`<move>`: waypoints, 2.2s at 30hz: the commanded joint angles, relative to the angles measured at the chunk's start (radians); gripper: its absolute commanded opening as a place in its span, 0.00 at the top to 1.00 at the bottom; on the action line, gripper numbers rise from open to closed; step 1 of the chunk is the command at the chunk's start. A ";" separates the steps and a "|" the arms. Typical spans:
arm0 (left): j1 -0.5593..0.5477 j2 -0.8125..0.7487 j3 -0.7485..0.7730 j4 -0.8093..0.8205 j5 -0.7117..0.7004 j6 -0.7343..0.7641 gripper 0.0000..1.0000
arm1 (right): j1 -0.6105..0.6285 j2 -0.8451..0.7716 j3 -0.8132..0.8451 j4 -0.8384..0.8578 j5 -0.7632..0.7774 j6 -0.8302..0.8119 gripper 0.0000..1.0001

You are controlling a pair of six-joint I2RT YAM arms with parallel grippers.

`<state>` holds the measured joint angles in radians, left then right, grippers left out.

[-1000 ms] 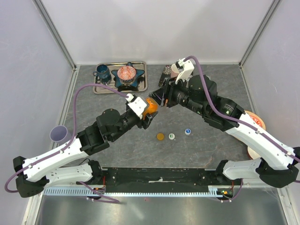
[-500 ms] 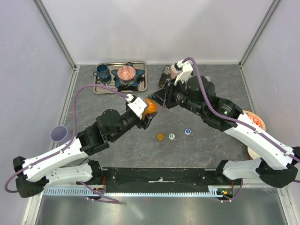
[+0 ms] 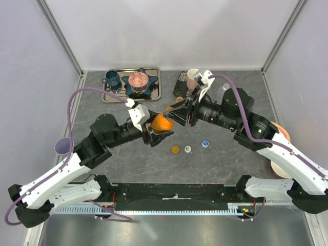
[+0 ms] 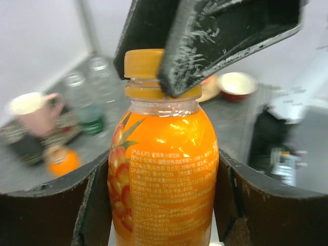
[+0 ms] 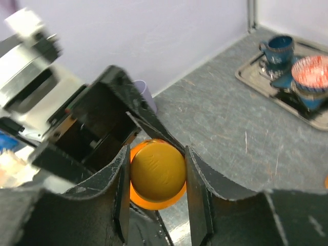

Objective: Unscrew the bottle caps

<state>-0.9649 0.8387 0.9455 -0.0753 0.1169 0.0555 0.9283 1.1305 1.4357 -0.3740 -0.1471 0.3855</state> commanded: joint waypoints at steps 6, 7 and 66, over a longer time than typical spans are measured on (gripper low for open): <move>0.222 0.158 0.087 0.434 0.986 -0.569 0.64 | 0.017 -0.109 -0.040 0.043 -0.568 -0.204 1.00; 0.226 0.190 0.084 0.478 1.048 -0.638 0.64 | 0.017 -0.120 -0.049 0.053 -0.589 -0.206 1.00; 0.327 -0.541 -0.235 -0.195 -0.135 -0.272 0.60 | 0.043 0.733 -0.380 0.351 0.193 0.135 0.45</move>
<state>-0.6399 0.2981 0.7143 -0.2794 -0.0090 -0.2600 0.9588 1.8450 1.0416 -0.0082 0.0338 0.5026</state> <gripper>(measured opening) 0.701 0.475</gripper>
